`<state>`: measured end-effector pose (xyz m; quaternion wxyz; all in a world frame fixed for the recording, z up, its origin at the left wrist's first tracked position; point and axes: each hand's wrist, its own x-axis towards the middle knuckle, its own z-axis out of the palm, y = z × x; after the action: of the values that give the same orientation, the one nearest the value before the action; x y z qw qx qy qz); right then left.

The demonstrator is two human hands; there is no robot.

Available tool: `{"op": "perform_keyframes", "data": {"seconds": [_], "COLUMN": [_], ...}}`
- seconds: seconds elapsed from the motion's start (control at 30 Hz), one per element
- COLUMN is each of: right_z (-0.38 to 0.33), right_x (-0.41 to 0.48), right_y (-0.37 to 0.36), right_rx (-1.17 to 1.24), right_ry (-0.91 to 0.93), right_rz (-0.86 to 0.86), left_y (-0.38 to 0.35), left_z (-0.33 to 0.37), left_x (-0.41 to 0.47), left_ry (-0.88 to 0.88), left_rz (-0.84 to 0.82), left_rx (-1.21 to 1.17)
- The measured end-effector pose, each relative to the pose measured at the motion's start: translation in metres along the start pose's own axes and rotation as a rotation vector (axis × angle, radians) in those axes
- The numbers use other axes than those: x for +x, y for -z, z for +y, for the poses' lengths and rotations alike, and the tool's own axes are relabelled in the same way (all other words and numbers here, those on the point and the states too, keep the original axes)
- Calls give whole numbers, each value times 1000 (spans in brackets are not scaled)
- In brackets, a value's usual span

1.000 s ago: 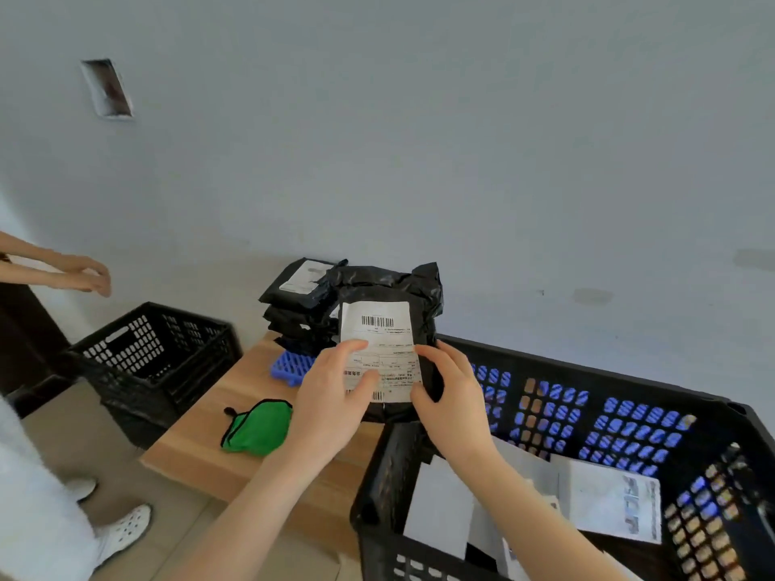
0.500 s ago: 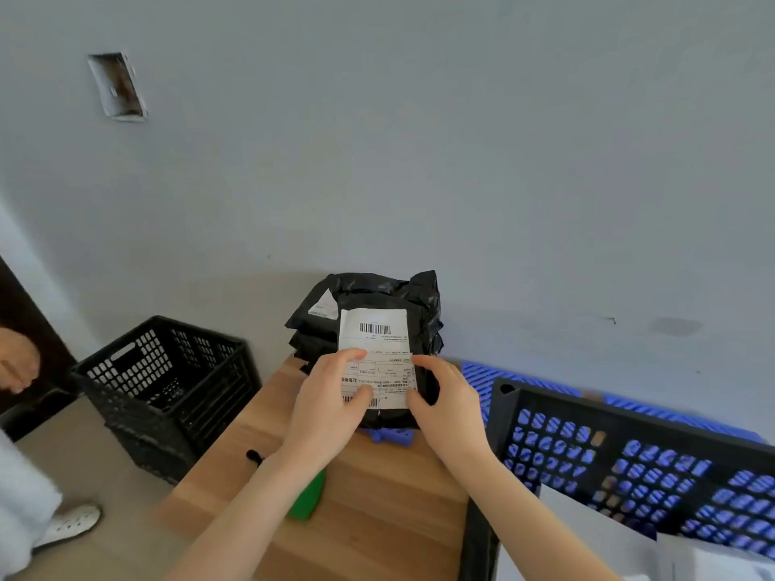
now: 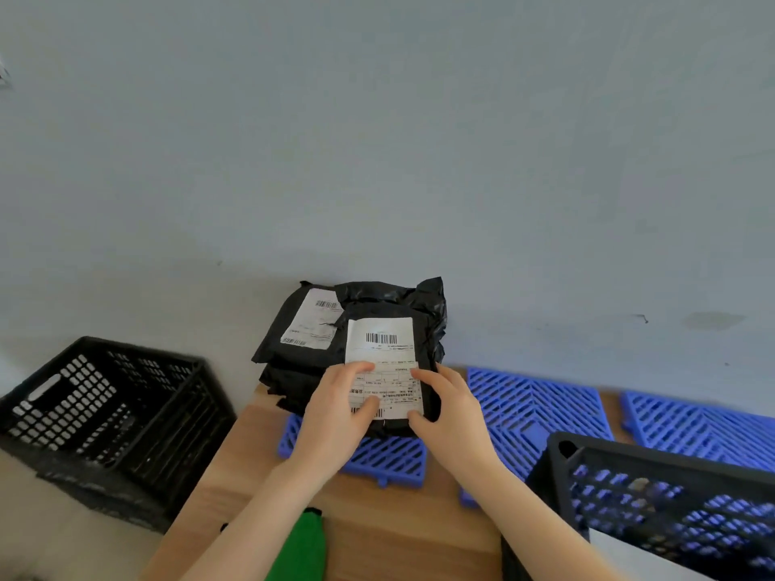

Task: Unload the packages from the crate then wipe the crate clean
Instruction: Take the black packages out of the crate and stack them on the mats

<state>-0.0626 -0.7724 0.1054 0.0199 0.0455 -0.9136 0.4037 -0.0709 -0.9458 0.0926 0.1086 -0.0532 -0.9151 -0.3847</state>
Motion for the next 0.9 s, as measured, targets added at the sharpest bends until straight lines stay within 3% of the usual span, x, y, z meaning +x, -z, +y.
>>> {"op": "perform_keyframes", "data": {"seconds": [0.43, 0.9], "right_z": [17, 33], "right_x": [98, 154], "right_y": [-70, -79], "right_rx": [-13, 27], "right_ry": [-350, -388], "right_rz": [62, 11], "left_y": [-48, -80], "left_z": [-88, -98], "left_x": [107, 159], "left_ry": [-96, -53], "left_rz": [-277, -314], "left_rx": [-52, 82]}}
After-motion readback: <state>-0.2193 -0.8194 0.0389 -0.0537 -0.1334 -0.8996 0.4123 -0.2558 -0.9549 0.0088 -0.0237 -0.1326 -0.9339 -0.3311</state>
